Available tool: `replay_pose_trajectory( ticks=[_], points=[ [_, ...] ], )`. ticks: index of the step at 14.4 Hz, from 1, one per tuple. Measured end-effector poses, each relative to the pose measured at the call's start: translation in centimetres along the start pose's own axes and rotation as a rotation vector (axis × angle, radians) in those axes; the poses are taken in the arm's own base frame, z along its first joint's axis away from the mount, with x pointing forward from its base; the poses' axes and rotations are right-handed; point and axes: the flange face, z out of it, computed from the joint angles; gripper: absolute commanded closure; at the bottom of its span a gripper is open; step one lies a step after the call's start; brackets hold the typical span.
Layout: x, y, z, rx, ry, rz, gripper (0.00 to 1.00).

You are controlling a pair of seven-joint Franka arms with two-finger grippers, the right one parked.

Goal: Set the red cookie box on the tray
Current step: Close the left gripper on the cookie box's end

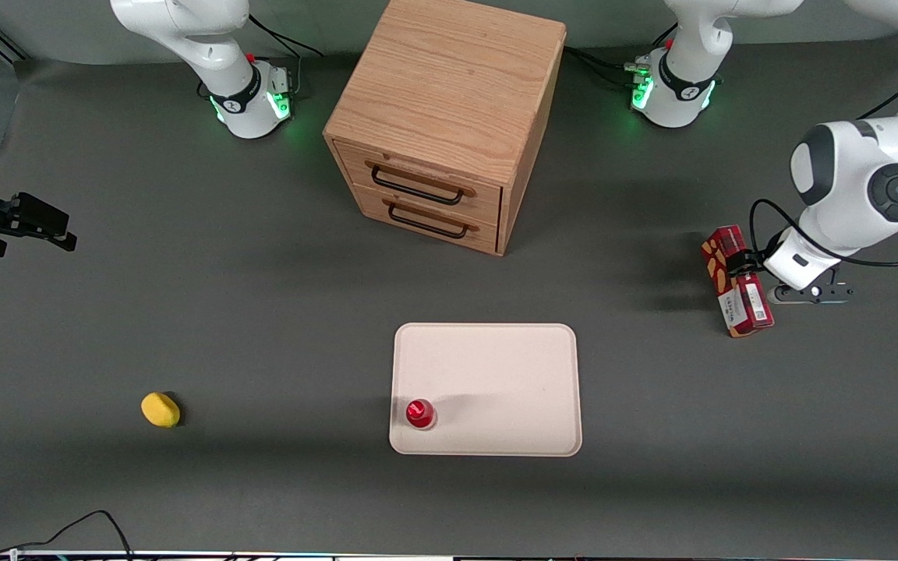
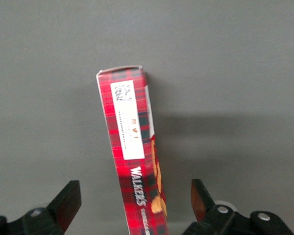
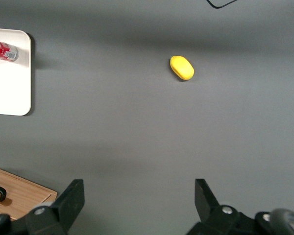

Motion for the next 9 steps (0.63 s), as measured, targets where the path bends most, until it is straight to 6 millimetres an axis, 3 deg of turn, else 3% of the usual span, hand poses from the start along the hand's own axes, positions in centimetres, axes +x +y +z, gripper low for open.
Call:
replay_pose_trajectory(
  ticks=[4,6,9],
  points=[
    [0.4,-0.6,3.3,-0.025,0.024,-0.063,0.00],
    [0.7,-0.6,5.0,-0.034,0.029,-0.087,0.11],
    [0.9,-0.6,6.4,-0.031,0.035,-0.097,0.81]
  ],
)
